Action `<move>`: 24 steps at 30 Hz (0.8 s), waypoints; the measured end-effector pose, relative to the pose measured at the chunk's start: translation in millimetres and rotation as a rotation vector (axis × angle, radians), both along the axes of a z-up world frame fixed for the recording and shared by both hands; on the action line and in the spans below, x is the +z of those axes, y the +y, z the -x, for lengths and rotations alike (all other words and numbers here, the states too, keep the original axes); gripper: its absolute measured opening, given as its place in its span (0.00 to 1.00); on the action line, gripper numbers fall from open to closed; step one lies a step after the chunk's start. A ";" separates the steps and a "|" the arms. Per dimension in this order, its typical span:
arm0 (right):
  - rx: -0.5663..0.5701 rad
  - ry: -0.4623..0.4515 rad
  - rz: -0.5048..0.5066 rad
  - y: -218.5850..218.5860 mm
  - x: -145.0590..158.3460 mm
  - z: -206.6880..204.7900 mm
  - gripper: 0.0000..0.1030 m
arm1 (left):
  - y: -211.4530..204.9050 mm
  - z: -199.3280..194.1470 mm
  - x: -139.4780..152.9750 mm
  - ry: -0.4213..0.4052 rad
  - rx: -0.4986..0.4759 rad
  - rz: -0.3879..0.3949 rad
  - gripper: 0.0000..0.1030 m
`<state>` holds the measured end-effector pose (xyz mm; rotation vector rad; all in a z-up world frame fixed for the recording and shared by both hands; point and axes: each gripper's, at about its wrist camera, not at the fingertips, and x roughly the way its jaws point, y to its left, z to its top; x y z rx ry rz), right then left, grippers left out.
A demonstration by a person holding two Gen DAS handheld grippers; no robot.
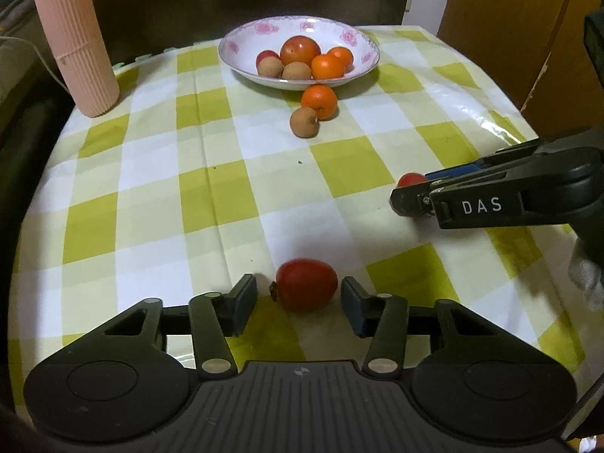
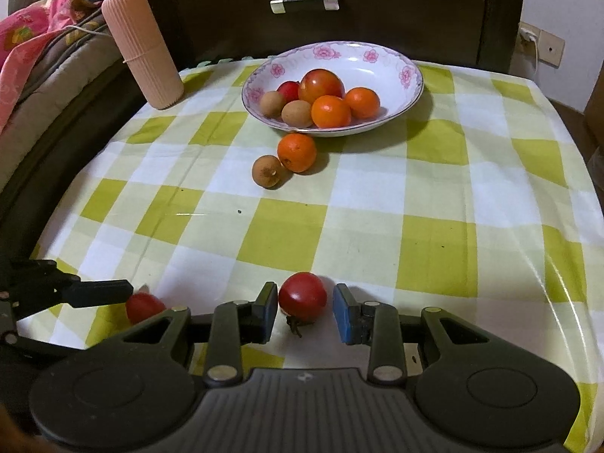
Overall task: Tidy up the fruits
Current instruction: 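Lift the red cherry tomato and red tomato in both grippers off the cloth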
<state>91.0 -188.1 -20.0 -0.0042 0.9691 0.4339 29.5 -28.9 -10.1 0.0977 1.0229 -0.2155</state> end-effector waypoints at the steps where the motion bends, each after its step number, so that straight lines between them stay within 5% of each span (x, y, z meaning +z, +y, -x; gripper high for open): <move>1: -0.001 0.000 0.000 0.1 -0.8 -0.1 0.30 | -0.2 -0.3 -0.6 0.001 0.000 -0.002 0.53; 24: 0.023 -0.034 0.059 8.5 1.5 7.7 0.26 | -2.2 -2.3 2.3 -0.014 0.006 0.007 0.42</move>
